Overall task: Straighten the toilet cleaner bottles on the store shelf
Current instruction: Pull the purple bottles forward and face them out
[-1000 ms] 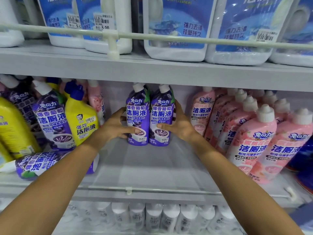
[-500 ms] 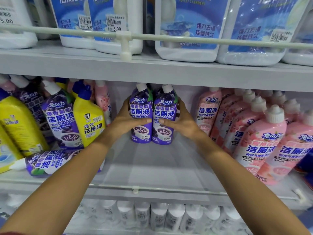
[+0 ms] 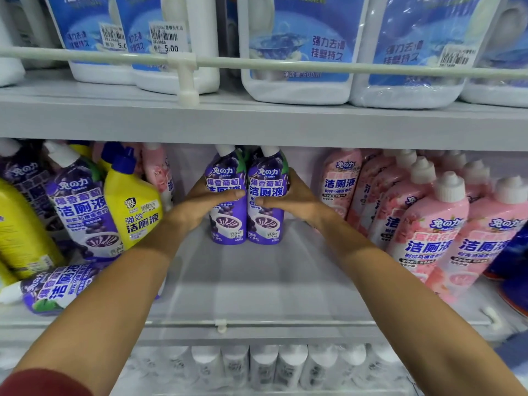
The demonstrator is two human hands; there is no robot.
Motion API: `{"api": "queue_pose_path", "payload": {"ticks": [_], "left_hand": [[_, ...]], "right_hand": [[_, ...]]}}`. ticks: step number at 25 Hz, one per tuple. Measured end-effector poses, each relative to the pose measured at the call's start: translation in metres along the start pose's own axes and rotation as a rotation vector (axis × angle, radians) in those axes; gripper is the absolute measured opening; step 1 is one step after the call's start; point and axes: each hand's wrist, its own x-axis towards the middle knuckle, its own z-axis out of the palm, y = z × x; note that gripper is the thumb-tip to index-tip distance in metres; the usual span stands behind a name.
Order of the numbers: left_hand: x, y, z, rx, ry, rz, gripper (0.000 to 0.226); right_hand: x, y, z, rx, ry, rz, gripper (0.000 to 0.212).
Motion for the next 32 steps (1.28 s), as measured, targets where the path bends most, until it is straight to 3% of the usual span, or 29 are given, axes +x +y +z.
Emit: {"api": "queue_pose_path", "payload": {"ticks": [4,10,18,21,24,27,32], "left_hand": [[-0.007,0.002,0.005,0.021,0.003,0.021,0.056],[-0.013,0.006,0.007,0.078,0.094,0.045,0.057],[-0.015,0.006,0.012,0.034,0.116,0.043,0.059],[-0.027,0.006,0.017,0.116,0.250,0.052,0.052],[-0.039,-0.018,0.007,0.214,0.367,0.027,0.052],[-0.046,-0.029,0.006,0.290,0.402,0.025,0.043],[-0.048,-0.023,0.016,0.393,0.471,0.063,0.042]], "right_hand": [[0.005,0.002,-0.002,-0.004,-0.005,0.010,0.106],[-0.001,0.007,-0.010,0.031,-0.027,-0.039,0.080],[-0.010,0.007,-0.007,0.114,-0.044,-0.040,0.083],[-0.030,0.011,-0.006,0.049,0.105,-0.061,0.095],[-0.053,0.031,0.001,-0.080,0.332,-0.081,0.073],[-0.059,0.034,0.011,-0.086,0.368,-0.045,0.052],[-0.058,0.022,0.027,-0.108,0.441,-0.048,0.047]]}}
